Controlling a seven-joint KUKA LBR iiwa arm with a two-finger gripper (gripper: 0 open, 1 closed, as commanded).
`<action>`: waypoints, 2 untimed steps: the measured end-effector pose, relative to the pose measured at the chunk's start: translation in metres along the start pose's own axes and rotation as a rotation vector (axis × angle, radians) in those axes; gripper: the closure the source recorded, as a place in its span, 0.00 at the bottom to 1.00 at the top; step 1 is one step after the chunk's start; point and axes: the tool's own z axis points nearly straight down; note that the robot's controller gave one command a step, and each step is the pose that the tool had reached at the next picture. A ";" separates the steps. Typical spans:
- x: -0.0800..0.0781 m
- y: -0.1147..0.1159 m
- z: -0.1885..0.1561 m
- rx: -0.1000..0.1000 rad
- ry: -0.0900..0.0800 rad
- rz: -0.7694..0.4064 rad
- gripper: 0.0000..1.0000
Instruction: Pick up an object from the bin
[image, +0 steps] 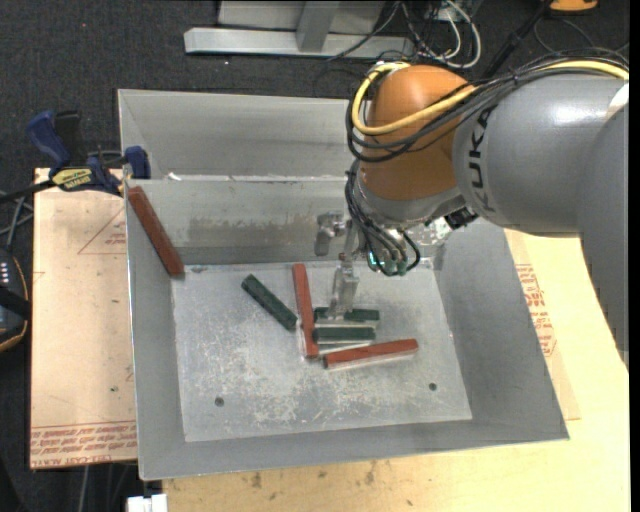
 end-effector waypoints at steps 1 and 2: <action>-0.002 0.000 -0.005 0.000 -0.008 0.001 0.00; 0.026 -0.045 0.067 0.000 -0.011 -0.014 0.00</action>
Offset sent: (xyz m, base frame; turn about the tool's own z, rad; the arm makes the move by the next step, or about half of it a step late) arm -0.0440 -0.0721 -0.1099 -0.0231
